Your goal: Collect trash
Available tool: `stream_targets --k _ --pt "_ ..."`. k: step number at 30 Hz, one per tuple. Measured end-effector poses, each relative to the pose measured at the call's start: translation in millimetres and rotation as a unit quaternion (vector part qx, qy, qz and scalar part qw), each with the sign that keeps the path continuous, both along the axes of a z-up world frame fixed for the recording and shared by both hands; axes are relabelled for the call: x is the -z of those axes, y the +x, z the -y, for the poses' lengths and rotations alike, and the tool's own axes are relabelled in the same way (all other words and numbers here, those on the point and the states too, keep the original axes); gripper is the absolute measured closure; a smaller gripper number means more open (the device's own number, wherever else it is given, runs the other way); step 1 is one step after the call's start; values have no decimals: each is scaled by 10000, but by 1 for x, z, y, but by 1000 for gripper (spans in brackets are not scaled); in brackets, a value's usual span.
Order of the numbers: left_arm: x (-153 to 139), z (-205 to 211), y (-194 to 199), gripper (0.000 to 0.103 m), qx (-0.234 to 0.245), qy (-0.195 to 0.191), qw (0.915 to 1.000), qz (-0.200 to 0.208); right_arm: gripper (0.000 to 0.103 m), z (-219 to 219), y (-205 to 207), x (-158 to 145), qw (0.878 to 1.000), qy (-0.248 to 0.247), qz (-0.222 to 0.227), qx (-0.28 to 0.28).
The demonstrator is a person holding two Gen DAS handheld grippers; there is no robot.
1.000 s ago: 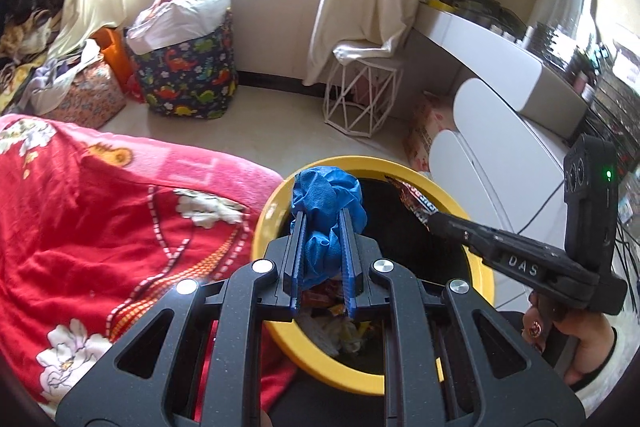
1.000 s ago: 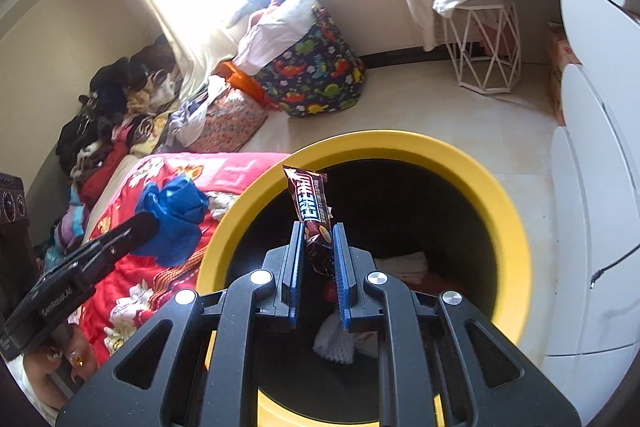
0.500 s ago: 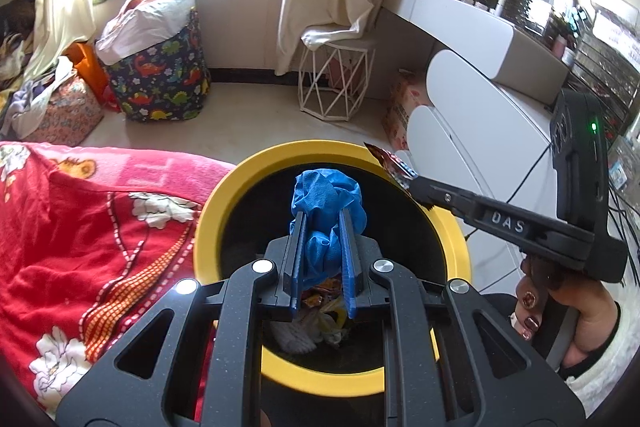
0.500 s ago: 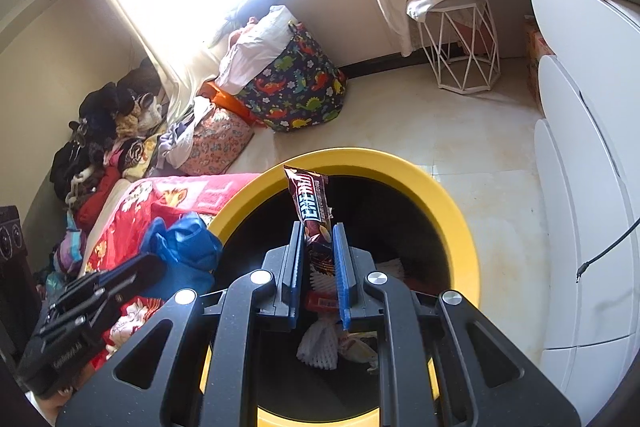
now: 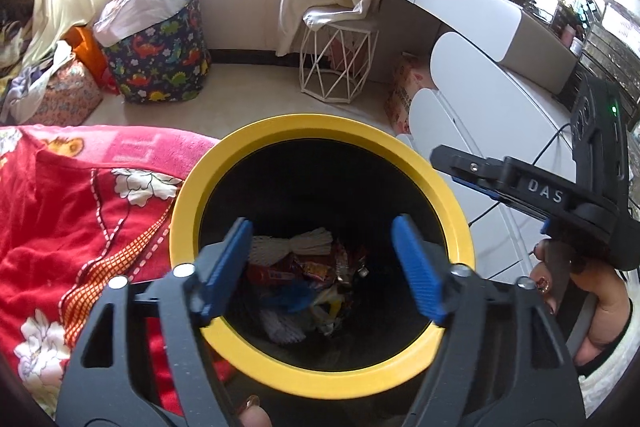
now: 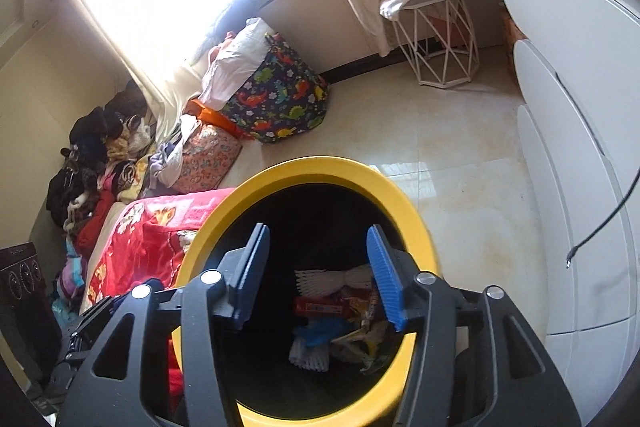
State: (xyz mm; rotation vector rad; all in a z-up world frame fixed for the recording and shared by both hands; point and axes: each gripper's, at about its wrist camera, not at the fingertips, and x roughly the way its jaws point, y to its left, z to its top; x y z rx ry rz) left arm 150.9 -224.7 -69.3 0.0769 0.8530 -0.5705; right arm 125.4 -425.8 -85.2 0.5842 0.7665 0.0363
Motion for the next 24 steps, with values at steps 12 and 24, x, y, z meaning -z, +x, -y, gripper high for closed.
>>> stream_targets --k 12,24 --pt "-10 -19 -5 11 -476 -7 9988 133 15 -10 -26 -21 9977 -649 187 97" --pt "-33 -78 -26 11 -1132 -170 9920 526 7 -59 -54 -41 9878 -1347 756 -187"
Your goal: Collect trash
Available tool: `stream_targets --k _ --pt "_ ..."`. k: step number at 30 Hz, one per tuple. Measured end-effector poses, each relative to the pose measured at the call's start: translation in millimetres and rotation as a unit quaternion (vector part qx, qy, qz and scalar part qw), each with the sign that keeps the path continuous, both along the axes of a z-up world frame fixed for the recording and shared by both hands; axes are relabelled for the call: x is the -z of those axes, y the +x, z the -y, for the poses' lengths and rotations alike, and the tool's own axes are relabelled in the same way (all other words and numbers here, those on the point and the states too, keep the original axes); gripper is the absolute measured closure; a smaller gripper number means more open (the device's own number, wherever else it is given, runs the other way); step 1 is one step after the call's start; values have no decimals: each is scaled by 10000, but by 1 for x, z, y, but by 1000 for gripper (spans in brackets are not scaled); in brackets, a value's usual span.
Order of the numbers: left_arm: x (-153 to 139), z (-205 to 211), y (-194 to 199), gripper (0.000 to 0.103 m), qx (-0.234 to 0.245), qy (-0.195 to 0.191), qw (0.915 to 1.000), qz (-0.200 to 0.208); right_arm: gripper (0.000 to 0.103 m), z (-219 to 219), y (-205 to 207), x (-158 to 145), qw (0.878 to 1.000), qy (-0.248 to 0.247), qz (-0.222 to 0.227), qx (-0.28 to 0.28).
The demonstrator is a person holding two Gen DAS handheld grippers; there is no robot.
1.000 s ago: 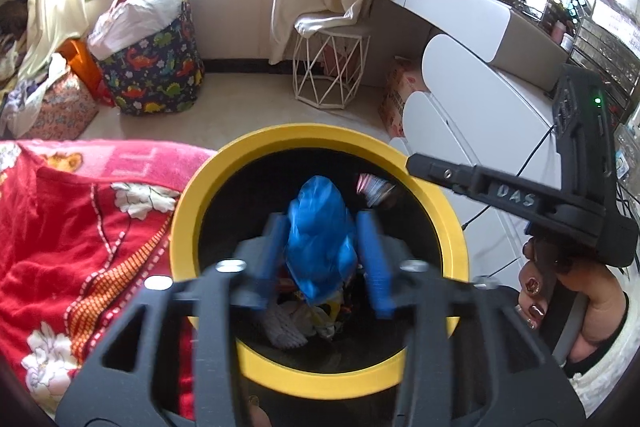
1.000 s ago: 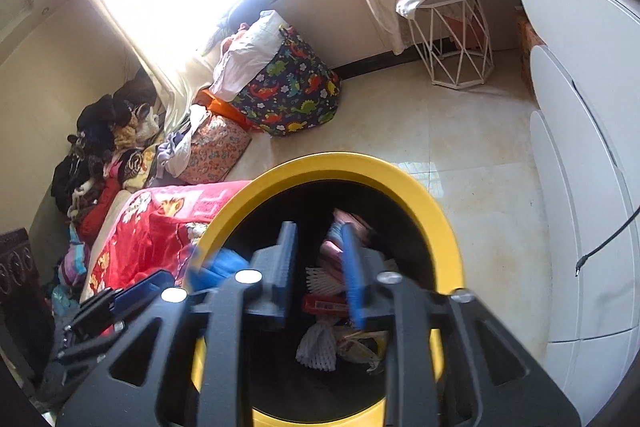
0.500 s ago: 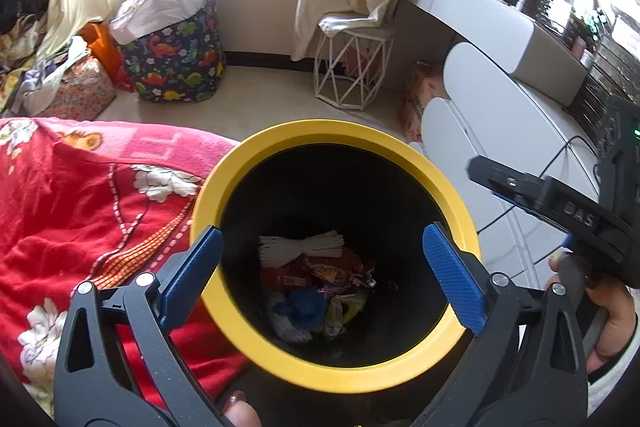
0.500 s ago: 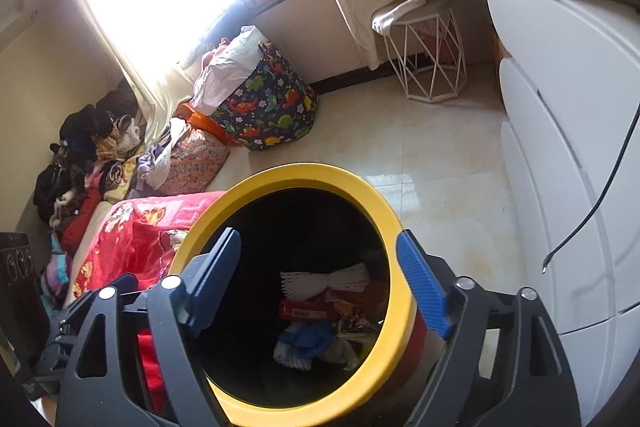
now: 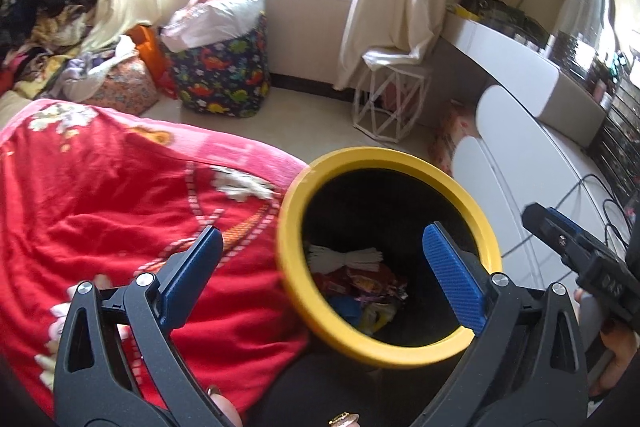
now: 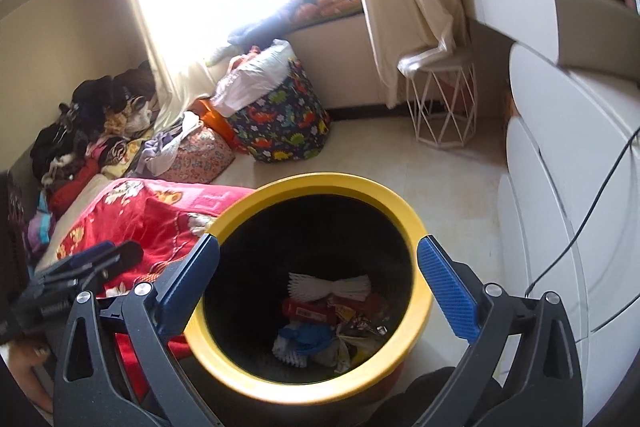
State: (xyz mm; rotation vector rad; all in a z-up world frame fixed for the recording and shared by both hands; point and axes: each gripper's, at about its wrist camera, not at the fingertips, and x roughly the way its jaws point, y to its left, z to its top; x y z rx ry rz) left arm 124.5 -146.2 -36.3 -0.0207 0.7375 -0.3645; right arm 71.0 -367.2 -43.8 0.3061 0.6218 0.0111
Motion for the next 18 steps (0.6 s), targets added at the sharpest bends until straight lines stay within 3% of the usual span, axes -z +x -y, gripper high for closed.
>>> stream_targets --k 12,18 --pt "-18 -68 -53 11 -922 49 9925 802 6 -67 -40 -15 9898 -810 1167 77" --pt "-25 -79 -70 11 -1078 -43 9887 1037 6 -88 -59 -13 9793 -1257 1562 295"
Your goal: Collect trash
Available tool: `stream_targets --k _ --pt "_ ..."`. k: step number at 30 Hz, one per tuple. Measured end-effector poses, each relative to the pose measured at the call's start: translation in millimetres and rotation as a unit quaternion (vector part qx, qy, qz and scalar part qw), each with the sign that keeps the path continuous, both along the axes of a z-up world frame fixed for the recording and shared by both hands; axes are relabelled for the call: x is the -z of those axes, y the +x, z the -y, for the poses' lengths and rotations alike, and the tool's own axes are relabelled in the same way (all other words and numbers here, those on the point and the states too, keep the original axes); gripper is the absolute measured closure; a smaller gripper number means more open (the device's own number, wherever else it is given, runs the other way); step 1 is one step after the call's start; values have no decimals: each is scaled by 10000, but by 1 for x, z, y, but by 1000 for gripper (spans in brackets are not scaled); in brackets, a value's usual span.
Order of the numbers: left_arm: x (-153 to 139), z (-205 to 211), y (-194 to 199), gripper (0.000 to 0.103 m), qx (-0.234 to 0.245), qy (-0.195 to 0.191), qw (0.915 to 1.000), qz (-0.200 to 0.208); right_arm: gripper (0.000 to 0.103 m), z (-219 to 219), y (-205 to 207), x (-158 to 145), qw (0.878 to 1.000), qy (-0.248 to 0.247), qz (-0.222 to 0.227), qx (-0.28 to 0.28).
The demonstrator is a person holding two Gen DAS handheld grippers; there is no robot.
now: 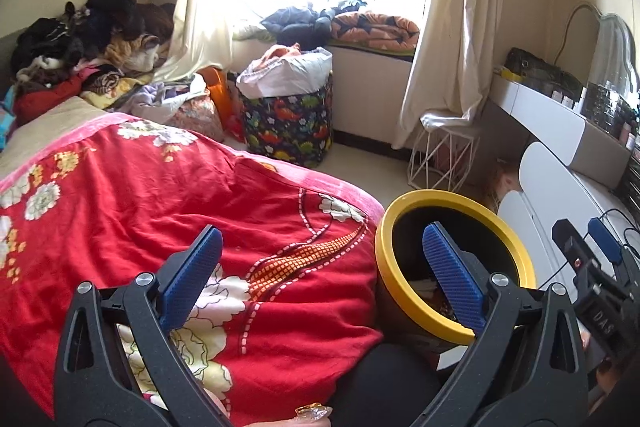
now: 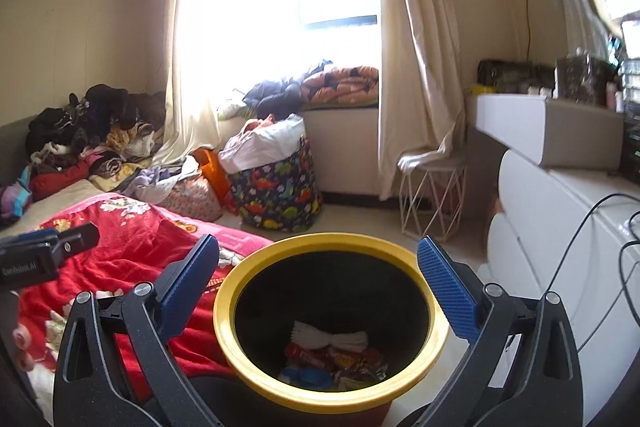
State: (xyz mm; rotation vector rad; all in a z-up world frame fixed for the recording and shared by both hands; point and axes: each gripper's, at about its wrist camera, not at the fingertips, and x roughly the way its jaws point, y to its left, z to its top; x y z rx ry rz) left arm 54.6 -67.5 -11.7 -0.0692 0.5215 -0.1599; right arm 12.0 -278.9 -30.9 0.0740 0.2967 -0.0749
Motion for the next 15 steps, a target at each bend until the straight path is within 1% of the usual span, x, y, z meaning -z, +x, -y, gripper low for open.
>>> stream_targets --k 5,15 --pt "0 2 -6 11 106 -1 9999 123 6 -5 -6 0 9997 -207 127 65" --pt "2 4 -8 11 154 -71 9998 133 6 -3 -10 -1 9996 -217 154 135"
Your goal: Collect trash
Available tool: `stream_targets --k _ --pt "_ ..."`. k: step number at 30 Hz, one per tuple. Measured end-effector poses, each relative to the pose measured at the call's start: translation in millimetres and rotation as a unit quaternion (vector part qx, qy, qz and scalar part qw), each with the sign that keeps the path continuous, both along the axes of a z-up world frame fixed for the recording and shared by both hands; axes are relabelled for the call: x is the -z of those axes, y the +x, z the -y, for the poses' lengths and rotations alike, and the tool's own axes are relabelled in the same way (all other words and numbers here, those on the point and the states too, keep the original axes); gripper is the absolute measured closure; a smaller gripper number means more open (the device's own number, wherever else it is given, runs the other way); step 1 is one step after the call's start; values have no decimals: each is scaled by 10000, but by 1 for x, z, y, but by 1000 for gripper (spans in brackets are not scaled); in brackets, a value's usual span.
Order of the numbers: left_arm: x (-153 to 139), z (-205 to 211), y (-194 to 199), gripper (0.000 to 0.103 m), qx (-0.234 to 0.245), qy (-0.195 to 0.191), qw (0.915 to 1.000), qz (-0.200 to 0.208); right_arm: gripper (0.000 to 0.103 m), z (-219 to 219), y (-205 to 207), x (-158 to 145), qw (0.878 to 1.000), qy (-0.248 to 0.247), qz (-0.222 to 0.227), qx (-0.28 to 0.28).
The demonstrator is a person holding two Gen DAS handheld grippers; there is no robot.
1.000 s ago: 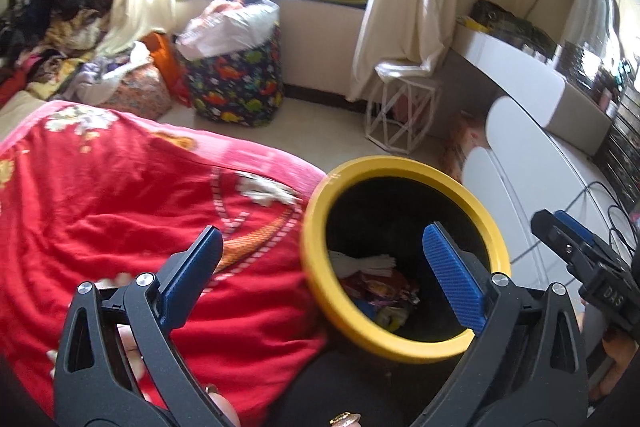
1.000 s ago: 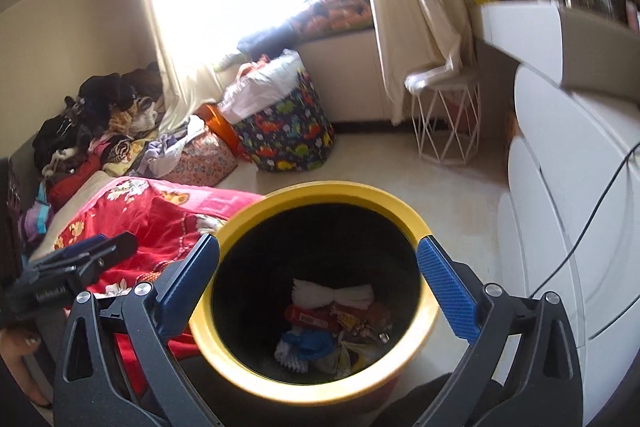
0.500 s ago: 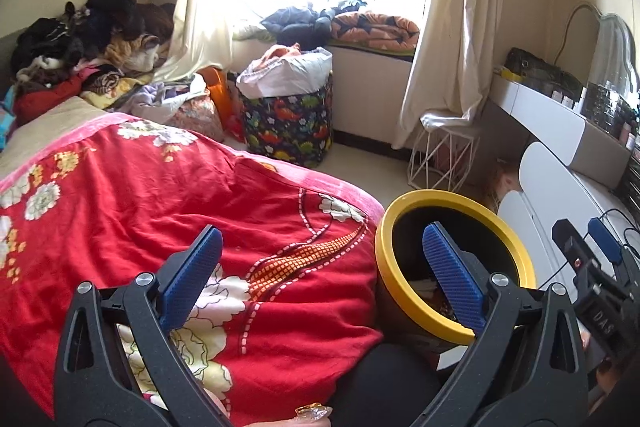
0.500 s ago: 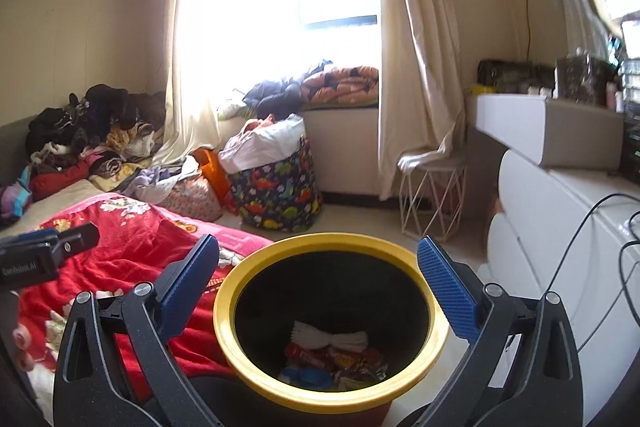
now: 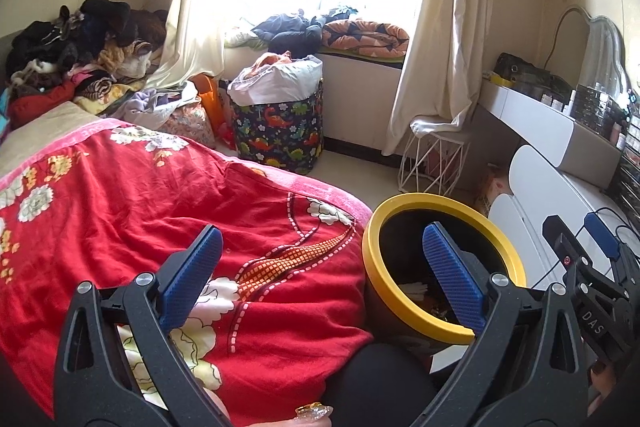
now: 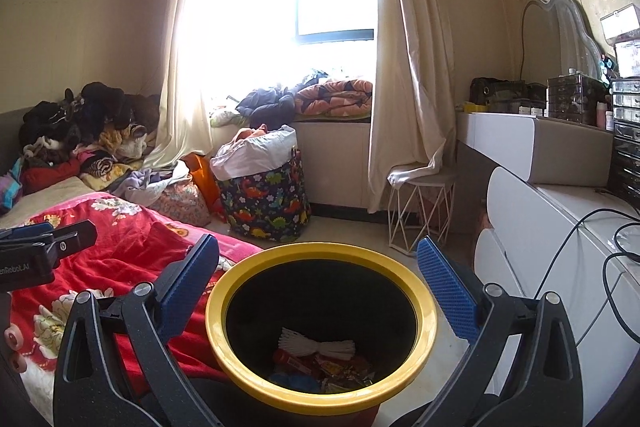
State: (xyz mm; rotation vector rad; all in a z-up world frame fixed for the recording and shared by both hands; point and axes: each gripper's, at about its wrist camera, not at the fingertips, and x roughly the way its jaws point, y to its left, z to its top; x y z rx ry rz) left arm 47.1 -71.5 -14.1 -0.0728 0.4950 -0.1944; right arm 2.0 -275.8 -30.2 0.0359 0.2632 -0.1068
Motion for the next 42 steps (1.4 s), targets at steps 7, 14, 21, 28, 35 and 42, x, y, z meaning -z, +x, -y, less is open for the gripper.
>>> stream_targets --k 7,14,21,28,35,42 --pt "0 0 -1 11 -35 16 10000 20 6 -1 -1 0 10000 15 1 -11" --pt "-2 2 -1 11 -53 37 10000 43 6 -1 -1 -1 10000 24 -11 -14" --pt "-2 2 -1 11 -50 31 10000 51 6 0 -1 -1 10000 28 -18 -1" --pt "-2 2 -1 11 -50 36 10000 55 6 1 -1 0 10000 26 0 0" --pt "-2 1 -1 11 -50 31 10000 58 6 2 -1 0 10000 26 -2 5" --pt "-2 1 -1 11 -53 37 10000 59 6 4 -3 1 10000 50 -23 26"
